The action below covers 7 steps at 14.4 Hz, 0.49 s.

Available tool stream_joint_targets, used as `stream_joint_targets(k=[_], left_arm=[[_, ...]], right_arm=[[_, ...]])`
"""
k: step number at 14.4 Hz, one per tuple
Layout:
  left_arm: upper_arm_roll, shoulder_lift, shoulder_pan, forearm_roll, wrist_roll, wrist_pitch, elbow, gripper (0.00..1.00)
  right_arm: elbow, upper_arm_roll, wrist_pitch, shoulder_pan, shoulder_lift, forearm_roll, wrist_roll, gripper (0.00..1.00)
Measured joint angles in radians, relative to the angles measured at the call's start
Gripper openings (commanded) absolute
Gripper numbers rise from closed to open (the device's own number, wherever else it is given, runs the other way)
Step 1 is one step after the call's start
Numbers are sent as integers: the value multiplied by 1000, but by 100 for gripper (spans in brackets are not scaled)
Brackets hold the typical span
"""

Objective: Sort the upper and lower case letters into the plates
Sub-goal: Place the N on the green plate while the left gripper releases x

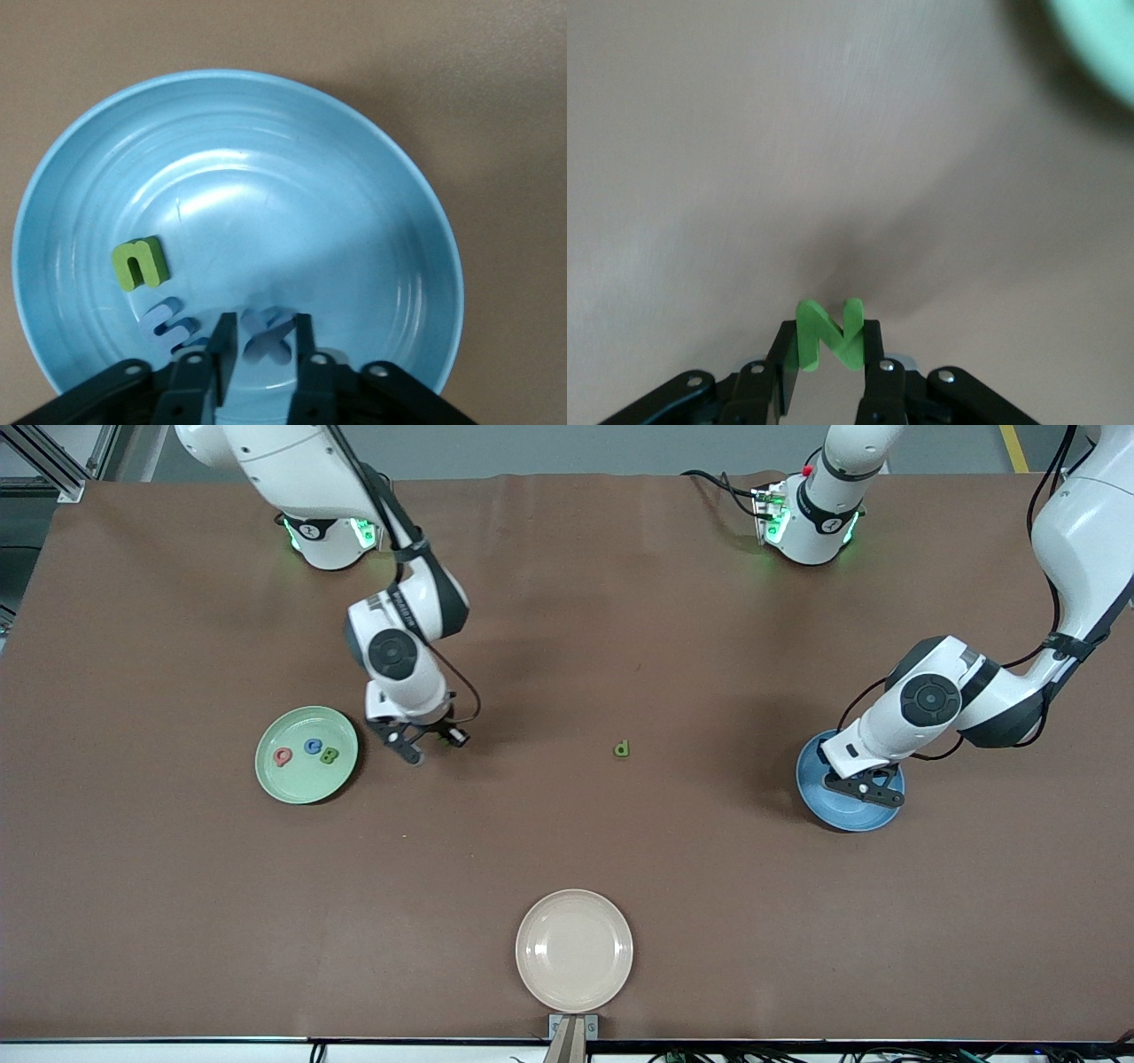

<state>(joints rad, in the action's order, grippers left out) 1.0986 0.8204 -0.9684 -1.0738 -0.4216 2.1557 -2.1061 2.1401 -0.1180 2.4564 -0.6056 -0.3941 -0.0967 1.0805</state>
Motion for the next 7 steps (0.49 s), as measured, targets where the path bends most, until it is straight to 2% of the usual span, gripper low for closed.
stream_joint_targets(k=[4, 7], left_arm=[[47, 0, -2, 6, -20, -17, 14, 100], [163, -1, 0, 80, -57, -170, 63, 100]], right_arm=[[-5, -42, -105, 135, 90, 16, -321, 0], [3, -54, -107, 229, 99, 34, -515, 0]])
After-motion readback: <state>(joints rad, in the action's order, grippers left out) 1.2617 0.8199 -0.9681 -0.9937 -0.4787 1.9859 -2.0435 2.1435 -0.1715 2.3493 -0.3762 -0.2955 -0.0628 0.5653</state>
